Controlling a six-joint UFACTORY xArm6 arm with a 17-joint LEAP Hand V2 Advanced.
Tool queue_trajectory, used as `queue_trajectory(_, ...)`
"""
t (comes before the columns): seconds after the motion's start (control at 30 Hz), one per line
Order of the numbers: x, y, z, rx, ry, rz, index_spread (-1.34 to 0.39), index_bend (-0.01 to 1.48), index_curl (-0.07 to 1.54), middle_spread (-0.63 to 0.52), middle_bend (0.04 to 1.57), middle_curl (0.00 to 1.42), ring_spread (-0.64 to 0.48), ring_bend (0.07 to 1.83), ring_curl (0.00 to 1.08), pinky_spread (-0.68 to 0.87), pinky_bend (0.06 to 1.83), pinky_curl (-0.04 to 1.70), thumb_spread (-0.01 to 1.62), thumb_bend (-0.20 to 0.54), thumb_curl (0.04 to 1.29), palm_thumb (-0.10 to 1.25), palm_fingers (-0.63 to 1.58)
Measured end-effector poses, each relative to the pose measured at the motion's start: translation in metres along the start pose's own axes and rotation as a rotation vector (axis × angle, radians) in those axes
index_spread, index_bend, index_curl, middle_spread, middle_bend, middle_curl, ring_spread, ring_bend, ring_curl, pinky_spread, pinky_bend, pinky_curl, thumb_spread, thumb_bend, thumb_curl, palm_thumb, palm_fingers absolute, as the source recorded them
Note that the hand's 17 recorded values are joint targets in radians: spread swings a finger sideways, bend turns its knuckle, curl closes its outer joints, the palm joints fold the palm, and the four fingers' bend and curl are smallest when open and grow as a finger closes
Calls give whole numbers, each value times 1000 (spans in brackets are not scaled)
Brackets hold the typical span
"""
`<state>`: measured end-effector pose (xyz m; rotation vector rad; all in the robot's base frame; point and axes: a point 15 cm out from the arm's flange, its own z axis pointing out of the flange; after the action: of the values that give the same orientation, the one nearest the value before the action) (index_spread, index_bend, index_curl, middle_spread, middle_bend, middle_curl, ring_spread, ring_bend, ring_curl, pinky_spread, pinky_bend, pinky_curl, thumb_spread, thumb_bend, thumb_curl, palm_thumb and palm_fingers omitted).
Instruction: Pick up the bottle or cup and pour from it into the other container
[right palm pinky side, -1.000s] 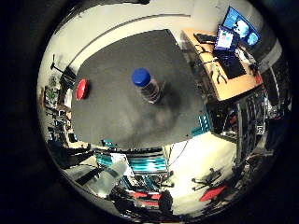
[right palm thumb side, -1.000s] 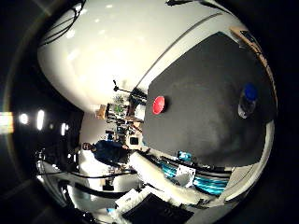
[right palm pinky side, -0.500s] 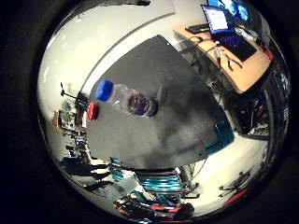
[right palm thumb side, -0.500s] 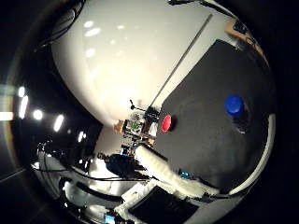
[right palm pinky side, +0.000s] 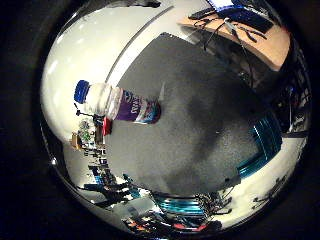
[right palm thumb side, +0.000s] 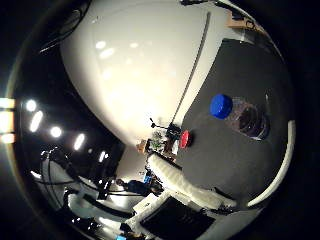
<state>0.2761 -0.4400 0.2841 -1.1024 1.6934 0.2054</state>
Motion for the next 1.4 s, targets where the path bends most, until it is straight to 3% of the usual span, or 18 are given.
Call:
queue_trajectory(0.83,33,3,75,-81,-111,55,-275,159,285,-17,294,345,101,522,220,407,747,-4,962,-29,299,448,242)
queue_trajectory(1.07,30,5,95,-125,-135,67,-222,154,273,-11,307,349,85,632,229,384,853,-4,967,-22,305,491,336)
queue_trajectory(1.4,21,20,122,-281,-105,51,-181,184,299,-12,488,403,-22,938,279,101,986,-17,979,-21,325,607,628)
